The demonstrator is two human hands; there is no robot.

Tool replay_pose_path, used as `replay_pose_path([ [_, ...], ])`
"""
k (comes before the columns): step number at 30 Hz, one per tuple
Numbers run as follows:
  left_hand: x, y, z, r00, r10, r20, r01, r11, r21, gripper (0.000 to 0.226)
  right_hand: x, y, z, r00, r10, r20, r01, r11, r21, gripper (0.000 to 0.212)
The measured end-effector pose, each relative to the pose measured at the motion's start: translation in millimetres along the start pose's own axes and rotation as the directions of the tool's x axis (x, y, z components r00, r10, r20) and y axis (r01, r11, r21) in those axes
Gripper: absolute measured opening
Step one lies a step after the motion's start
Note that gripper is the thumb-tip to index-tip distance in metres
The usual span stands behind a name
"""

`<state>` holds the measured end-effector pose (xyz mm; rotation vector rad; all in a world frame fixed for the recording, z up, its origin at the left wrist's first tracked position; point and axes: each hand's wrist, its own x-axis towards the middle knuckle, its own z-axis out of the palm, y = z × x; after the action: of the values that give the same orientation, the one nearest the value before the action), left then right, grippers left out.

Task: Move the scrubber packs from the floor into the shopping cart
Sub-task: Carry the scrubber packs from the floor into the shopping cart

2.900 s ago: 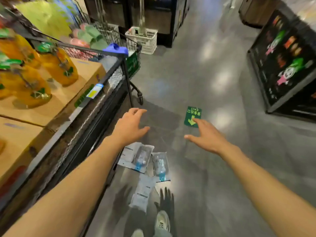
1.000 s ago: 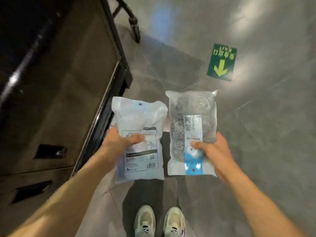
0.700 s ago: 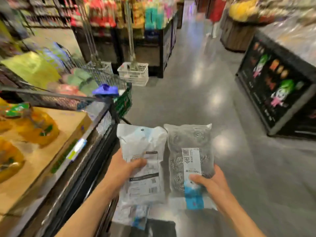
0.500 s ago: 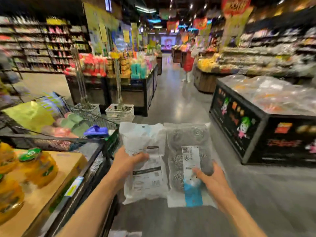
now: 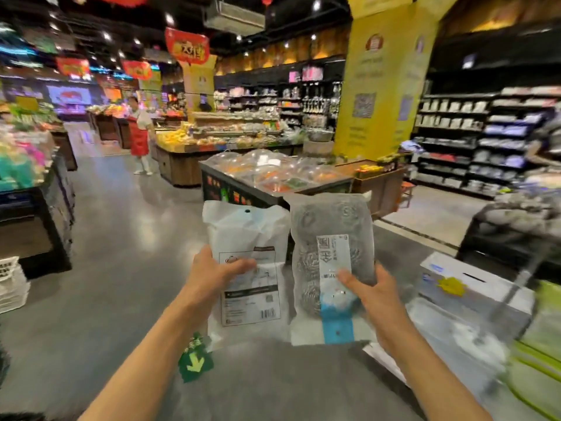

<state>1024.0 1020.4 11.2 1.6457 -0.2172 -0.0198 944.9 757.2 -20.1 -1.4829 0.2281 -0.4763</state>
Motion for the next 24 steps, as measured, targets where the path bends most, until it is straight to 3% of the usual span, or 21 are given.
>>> replay_pose_path([
  [4, 5.4, 15.7, 86.5, 0.975, 0.059, 0.216, -0.047, 0.997, -0.059, 0.040, -33.1, -25.8, -90.5, 0.974, -0.052, -0.220, 0.037, 0.997, -0.068, 0.037],
  [9, -11.1, 41.2, 210.7, 0.885, 0.129, 0.447, -0.071, 0.987, -0.143, 0.048, -73.8, -62.2, -201.8, 0.875, -0.127, -0.466, 0.062, 0.986, -0.152, 0.035],
  [18, -74.9, 83.5, 434.6, 0.731, 0.192, 0.655, -0.027, 0.967, -0.252, 0.038, -149.7, -98.6, -392.0, 0.660, -0.221, -0.718, 0.093, 0.972, -0.214, 0.032],
  [24, -154.2, 106.7, 592.8, 0.576, 0.221, 0.787, 0.017, 0.959, -0.282, 0.045, -227.3, -118.1, -514.6, 0.492, -0.246, -0.835, 0.077, 0.968, -0.240, 0.032],
])
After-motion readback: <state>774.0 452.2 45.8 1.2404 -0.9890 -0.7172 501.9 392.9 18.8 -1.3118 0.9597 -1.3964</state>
